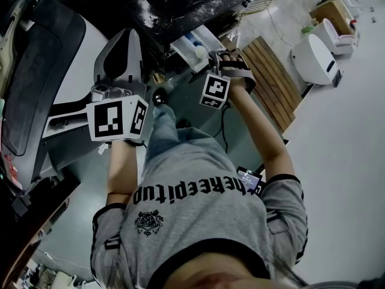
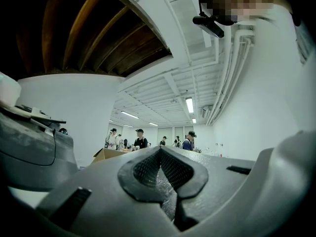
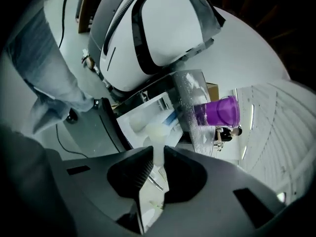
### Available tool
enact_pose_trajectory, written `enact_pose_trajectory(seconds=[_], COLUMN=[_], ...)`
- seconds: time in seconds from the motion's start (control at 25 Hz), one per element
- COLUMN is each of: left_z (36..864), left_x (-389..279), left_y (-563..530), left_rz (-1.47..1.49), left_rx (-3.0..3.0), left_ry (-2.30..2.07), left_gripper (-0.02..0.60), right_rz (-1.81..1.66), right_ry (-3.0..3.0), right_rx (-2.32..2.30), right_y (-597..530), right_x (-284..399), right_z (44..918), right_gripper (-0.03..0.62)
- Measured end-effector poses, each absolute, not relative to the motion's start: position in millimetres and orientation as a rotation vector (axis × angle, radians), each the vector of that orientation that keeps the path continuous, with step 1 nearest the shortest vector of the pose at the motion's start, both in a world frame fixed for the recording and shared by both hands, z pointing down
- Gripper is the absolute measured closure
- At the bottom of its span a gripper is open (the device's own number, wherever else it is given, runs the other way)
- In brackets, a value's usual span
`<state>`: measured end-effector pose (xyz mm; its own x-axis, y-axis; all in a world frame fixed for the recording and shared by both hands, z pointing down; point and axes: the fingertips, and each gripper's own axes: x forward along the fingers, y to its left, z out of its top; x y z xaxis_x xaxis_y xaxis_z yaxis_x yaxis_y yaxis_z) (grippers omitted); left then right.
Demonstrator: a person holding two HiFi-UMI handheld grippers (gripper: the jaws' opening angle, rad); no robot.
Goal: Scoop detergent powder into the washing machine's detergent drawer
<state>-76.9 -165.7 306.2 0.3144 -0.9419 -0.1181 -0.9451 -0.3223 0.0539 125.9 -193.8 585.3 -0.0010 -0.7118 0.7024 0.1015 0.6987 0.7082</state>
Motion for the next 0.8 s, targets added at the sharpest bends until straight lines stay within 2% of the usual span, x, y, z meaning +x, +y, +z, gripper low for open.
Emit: enact_pose_trajectory(seconds=[0.36, 0.8], left_z=[306.2, 304.9], left_x=[-77.2, -78.8], left_y=[-165.6, -163.1], left_rz=[0.2, 0.215], left_rx=[-2.522, -2.522], left_ry=[1.819, 1.824], left_gripper=[0.578, 0.578], right_rz=[-1.006, -1.221], right_ry=[-1.22, -1.065], right_rx=[0.365, 0.204], right_y=[-198.0, -191.9], right_x=[120.6, 112.6], right_z=[585.7, 585.2], right_gripper=[0.531, 0.531])
